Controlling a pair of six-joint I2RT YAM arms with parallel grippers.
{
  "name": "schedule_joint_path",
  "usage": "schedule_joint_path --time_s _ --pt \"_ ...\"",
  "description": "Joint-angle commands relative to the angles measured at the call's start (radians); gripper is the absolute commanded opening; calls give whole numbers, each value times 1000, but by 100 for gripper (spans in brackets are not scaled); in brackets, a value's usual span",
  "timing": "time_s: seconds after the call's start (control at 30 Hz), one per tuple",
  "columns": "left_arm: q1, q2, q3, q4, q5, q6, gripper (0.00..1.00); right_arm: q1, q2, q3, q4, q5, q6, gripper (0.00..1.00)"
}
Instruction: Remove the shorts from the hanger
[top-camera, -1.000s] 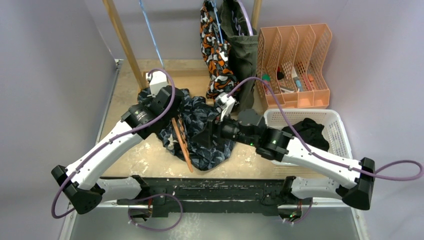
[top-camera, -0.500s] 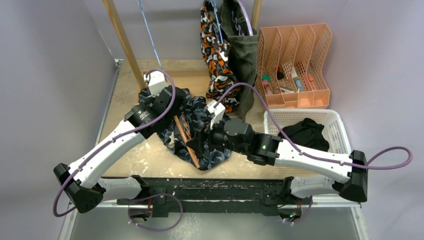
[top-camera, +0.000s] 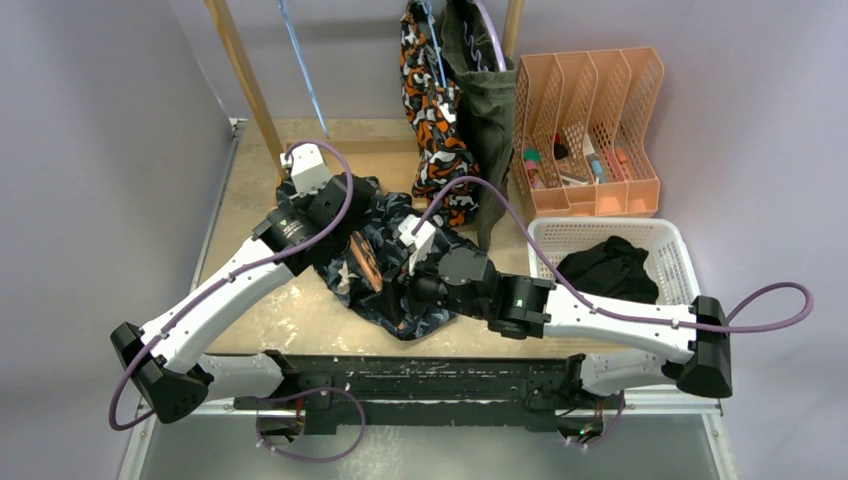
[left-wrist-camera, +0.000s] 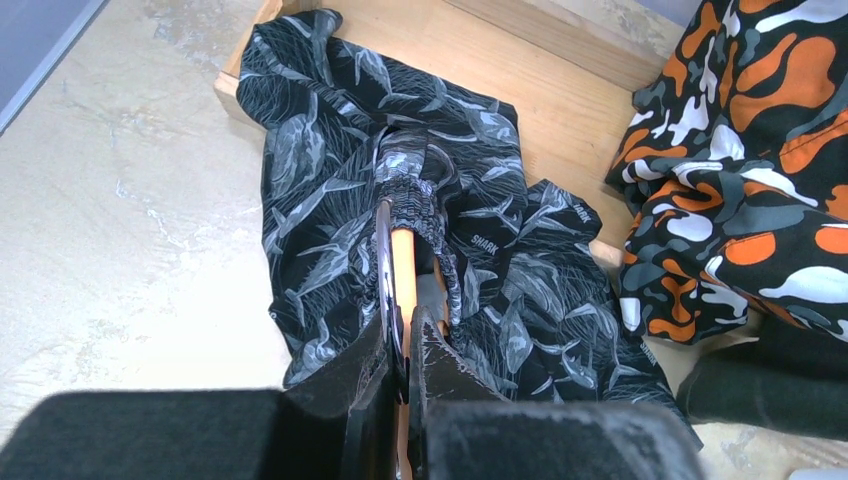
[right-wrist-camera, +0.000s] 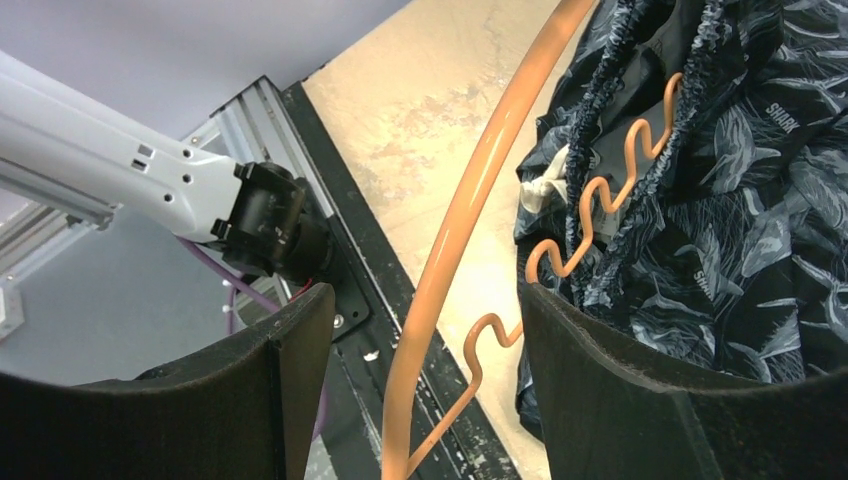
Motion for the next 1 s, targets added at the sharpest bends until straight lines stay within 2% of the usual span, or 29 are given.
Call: schedule_joint_path --time_s 0.0,0.2,0.33,0.63,0.77,0.83,0.97 --pt "2 -40 50 27 -73 -38 0 9 44 -1 5 59 -54 71" --pt "2 -52 65 8 -84 -29 0 25 68 -101 145 128 -87 71" --pt "3 -63 55 8 -78 -28 0 41 67 -109 178 196 -161 57" --pt "1 -59 45 28 -40 -17 0 42 51 -75 131 290 -232 15" --pt "2 -67 44 28 -39 -16 0 42 54 -71 103 321 -211 3" --pt "3 -67 49 25 -41 -11 0 42 56 -28 79 341 -179 5" --pt "3 -64 61 17 -40 -7 0 42 72 8 26 377 -134 31"
